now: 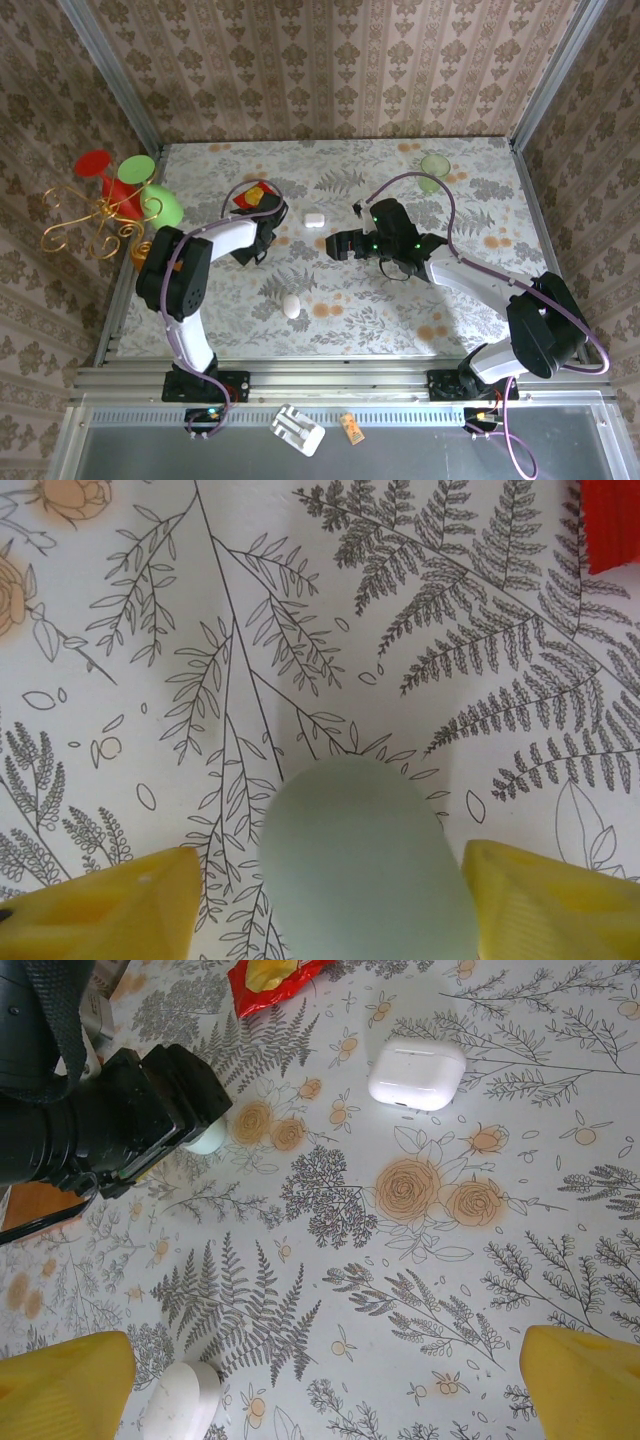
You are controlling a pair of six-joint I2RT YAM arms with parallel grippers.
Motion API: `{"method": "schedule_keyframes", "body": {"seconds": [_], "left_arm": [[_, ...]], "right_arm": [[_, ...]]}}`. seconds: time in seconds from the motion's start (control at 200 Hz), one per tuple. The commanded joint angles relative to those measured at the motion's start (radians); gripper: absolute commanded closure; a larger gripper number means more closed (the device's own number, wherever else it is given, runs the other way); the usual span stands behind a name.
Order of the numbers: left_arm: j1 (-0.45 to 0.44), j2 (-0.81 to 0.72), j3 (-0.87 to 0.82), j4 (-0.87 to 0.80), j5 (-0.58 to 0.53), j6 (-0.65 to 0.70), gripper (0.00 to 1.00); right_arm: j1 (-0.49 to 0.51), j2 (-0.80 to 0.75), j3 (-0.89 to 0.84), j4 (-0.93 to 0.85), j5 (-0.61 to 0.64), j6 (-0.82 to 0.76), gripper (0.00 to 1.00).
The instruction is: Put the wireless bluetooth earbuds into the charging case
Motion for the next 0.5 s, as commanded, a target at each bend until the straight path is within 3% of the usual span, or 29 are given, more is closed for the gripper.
{"method": "schedule_keyframes", "body": {"seconds": [0.0,0.325,0.495], "left_arm": [[0.005,0.011,0.022,-0.018,0.018,-0.011,0.4],[0.005,0.019,0.028,-0.011,0.05,0.024,0.65],[0.005,0.005,0.021,0.003,0.056,0.07,0.69]], "right_arm": [[0.006,-0.003,0.011,-0.016,0.007,-0.02,0.0],[0.005,-0.012,0.008,-0.022,0.019,-0.018,0.0],[-0.001,-0.021,-0.002,-0.018,0.02,-0.004,0.0]]}}
